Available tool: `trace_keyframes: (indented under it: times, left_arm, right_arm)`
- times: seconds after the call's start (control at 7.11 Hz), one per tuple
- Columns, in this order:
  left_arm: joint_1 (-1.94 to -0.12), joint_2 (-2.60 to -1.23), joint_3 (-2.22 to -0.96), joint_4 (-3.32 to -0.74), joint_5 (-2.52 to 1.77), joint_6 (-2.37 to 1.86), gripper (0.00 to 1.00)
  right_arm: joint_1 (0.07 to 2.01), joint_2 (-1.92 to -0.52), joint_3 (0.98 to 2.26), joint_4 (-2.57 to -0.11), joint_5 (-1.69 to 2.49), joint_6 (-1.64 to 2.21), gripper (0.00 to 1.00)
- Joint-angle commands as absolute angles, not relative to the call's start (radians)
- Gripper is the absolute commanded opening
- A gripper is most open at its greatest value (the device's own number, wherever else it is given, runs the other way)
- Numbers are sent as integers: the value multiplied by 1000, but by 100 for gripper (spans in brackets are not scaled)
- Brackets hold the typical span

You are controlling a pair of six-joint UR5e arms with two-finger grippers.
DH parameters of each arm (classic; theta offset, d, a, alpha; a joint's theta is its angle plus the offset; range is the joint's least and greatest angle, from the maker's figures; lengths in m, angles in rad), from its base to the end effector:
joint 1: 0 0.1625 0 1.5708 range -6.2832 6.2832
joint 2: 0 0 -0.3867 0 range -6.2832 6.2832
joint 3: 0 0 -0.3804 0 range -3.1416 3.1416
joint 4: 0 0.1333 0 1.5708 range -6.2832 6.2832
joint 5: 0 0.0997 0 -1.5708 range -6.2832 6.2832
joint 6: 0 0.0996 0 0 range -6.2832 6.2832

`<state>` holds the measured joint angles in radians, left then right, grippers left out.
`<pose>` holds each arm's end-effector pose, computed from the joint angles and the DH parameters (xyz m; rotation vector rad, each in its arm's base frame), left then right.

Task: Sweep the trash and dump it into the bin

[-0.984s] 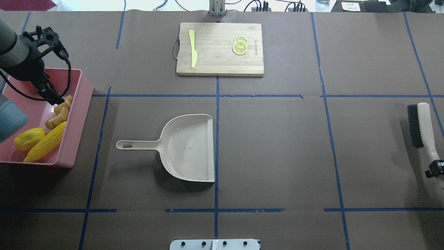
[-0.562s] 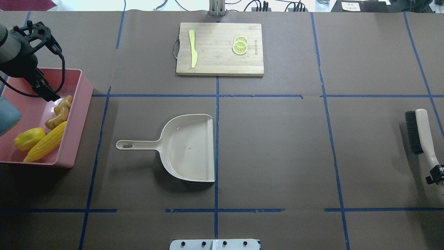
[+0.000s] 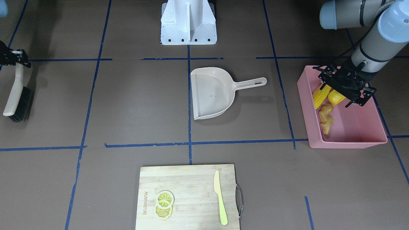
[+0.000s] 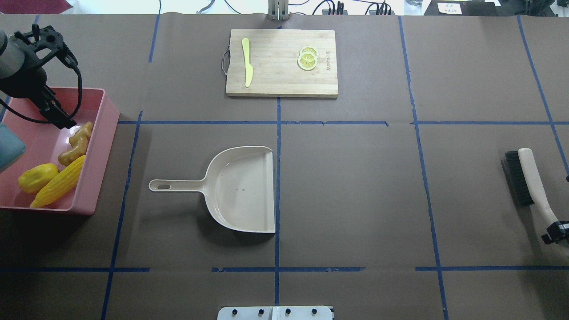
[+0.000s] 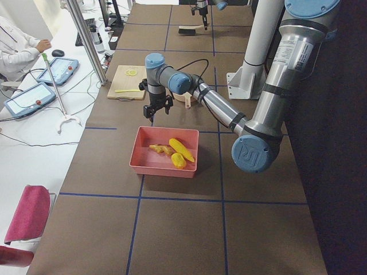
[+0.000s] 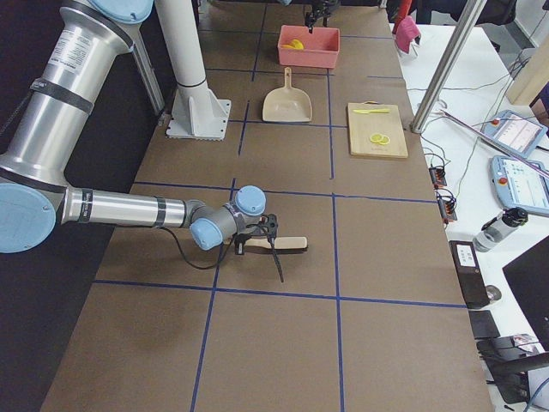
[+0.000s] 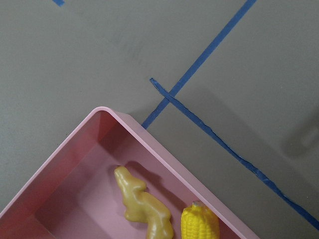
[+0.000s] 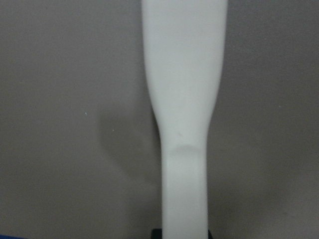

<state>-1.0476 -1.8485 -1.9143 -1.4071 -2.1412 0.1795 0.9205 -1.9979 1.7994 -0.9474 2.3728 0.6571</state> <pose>0.2018 -0.5091 0.3442 0.3522 0.6458 0.8021 -0.1520 -0.3017 0.6115 -0.1613 -0.8711 -0.1640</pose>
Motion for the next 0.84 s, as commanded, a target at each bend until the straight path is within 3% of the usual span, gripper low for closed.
trace_keyframes:
  times: [0.0, 0.14, 0.28, 0.7]
  left_arm:
    - [-1048, -1848, -1917, -1408, -2141, 179, 100]
    - [-1048, -1848, -1917, -1407, -2141, 178, 100]
    - [-1048, -1848, -1917, -1407, -2141, 178, 100]
    - [-1048, -1848, -1917, -1408, -2141, 178, 100]
  right_arm:
    - [910, -2005, 1798, -950, 2373, 630, 16]
    - [908, -2005, 1798, -950, 2372, 632, 69]
    - [908, -2005, 1796, -950, 2370, 634, 100]
    - [955, -2003, 1819, -948, 2375, 632, 100]
